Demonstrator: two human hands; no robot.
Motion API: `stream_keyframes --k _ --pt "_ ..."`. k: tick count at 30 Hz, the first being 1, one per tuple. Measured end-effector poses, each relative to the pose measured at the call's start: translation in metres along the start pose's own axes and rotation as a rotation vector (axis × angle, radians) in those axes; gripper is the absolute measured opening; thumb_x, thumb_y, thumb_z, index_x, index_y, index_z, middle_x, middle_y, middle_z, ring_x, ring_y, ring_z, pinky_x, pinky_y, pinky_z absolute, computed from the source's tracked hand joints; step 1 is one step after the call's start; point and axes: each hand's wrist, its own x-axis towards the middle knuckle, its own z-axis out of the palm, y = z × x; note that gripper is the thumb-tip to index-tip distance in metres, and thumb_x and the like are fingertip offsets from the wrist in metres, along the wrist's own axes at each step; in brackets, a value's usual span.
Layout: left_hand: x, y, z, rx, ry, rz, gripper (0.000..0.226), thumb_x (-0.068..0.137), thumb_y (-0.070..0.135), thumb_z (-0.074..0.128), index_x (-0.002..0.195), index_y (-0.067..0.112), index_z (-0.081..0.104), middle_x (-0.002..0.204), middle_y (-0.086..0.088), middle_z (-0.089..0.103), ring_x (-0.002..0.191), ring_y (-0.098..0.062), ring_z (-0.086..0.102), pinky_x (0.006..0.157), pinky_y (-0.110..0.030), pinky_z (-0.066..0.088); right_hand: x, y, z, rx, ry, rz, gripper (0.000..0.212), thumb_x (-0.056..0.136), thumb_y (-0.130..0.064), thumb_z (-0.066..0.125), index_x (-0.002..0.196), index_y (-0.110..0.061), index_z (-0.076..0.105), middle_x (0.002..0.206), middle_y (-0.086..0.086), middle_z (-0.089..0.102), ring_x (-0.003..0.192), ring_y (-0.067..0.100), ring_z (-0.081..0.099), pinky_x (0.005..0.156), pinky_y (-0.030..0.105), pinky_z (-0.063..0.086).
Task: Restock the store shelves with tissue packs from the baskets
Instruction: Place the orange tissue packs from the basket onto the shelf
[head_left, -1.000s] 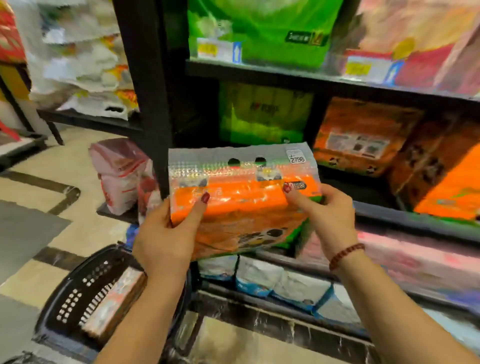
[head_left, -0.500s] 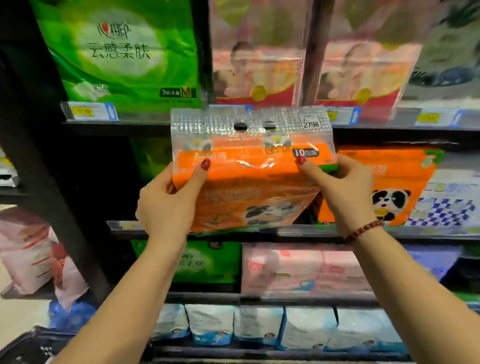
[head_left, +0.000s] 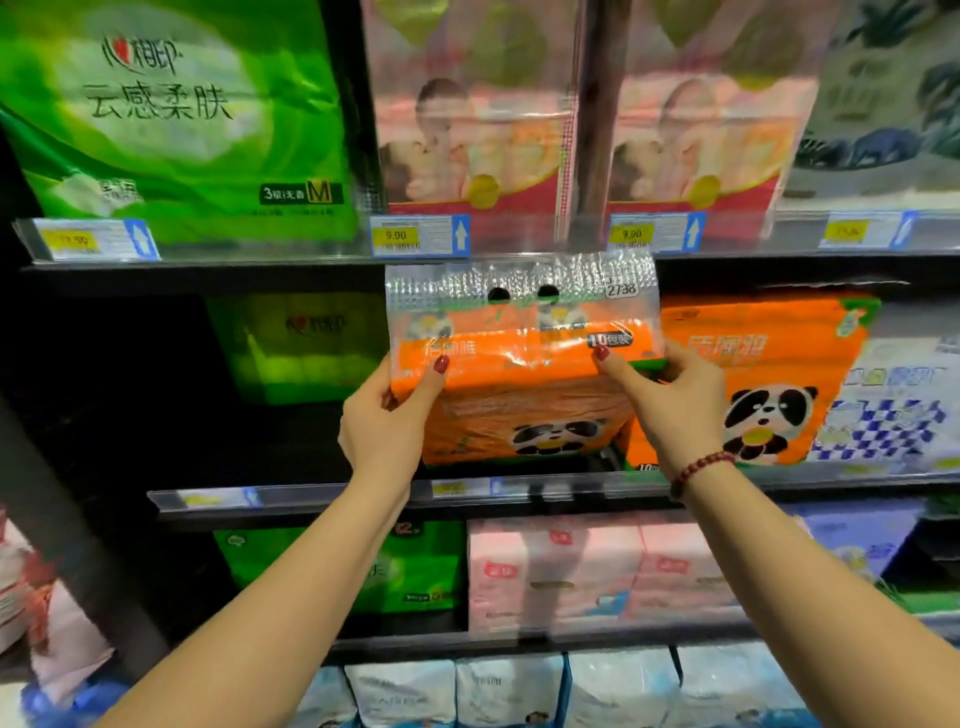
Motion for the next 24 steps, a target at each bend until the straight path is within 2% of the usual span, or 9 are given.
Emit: stream_keyframes --k 5,8,10,13,16,19,21,23,24 --pt "0.017 -0.017 0.019 0.101 0.012 0.035 0.039 0.071 0.075 0.059 0.093 0.045 0.070 0.071 0.031 0.066 0.069 0.018 0.057 0.065 -0.020 0.038 0.015 0.026 0.011 -0.002 0.045 0.051 0.054 0.061 -0.063 0.073 0.079 -0.013 0.068 0.078 0.008 0.071 0.080 0.030 0.067 0.076 0.053 0.055" --pt "0.031 -0.018 0.030 0.215 0.020 0.095 0.037 0.076 0.076 0.052 0.084 0.043 0.067 0.067 0.035 0.061 0.070 0.019 0.054 0.063 -0.019 0.035 0.025 0.036 0.020 -0.019 0.129 0.042 0.050 0.065 -0.063 0.072 0.078 -0.015 0.067 0.073 0.003 0.069 0.073 0.025 0.066 0.070 0.041 0.056" --pt "0.040 -0.020 0.034 0.267 0.036 0.106 0.037 0.079 0.076 0.049 0.074 0.042 0.061 0.063 0.033 0.059 0.067 0.018 0.053 0.061 -0.020 0.034 0.031 0.040 0.031 -0.049 0.196 0.016 0.041 0.070 -0.061 0.071 0.078 -0.021 0.064 0.070 -0.006 0.064 0.066 0.013 0.059 0.063 0.032 0.049" --pt "0.052 -0.032 0.038 0.288 0.003 0.086 0.032 0.082 0.069 0.052 0.082 0.039 0.062 0.066 0.025 0.063 0.066 0.014 0.055 0.065 -0.023 0.042 0.040 0.046 0.050 -0.051 0.236 0.047 0.046 0.077 -0.058 0.066 0.102 -0.019 0.063 0.086 -0.011 0.061 0.075 0.001 0.056 0.073 0.027 0.051" --pt "0.057 -0.049 0.039 0.225 -0.084 0.055 0.029 0.085 0.052 0.064 0.109 0.036 0.062 0.091 0.018 0.069 0.087 0.002 0.062 0.088 -0.037 0.053 0.046 0.058 0.061 -0.115 0.209 0.066 0.066 0.080 -0.052 0.068 0.133 -0.020 0.047 0.117 -0.004 0.058 0.109 0.014 0.054 0.093 0.030 0.044" --pt "0.059 -0.060 0.039 0.216 -0.158 0.138 0.067 0.081 0.034 0.075 0.139 0.038 0.041 0.114 0.015 0.064 0.108 -0.009 0.058 0.097 -0.036 0.048 0.042 0.072 0.068 -0.211 0.109 -0.005 0.108 0.072 -0.043 0.078 0.152 -0.019 0.010 0.155 0.007 0.026 0.142 0.019 0.025 0.110 0.030 0.024" --pt "0.056 -0.068 0.041 0.244 -0.233 0.186 0.106 0.075 0.026 0.081 0.147 0.052 0.007 0.136 0.013 0.049 0.124 -0.008 0.047 0.101 -0.029 0.039 0.037 0.085 0.071 -0.333 0.025 -0.123 0.124 0.066 -0.038 0.084 0.152 -0.023 -0.004 0.161 0.006 0.003 0.146 0.013 0.001 0.113 0.027 0.009" --pt "0.052 -0.078 0.043 0.346 -0.311 0.245 0.128 0.070 0.022 0.085 0.137 0.064 -0.015 0.159 0.006 0.015 0.138 -0.006 0.021 0.104 -0.027 0.027 0.033 0.101 0.072 -0.477 -0.042 -0.205 0.131 0.062 -0.035 0.087 0.150 -0.035 -0.010 0.160 0.003 -0.015 0.143 0.011 -0.011 0.112 0.030 0.006" --pt "0.053 -0.084 0.044 0.418 -0.347 0.289 0.131 0.068 0.021 0.086 0.133 0.068 -0.018 0.159 0.007 -0.004 0.137 -0.003 0.010 0.104 -0.026 0.024 0.032 0.108 0.072 -0.532 -0.070 -0.236 0.133 0.061 -0.035 0.088 0.148 -0.041 -0.012 0.157 -0.001 -0.023 0.143 0.014 -0.013 0.111 0.032 0.009"
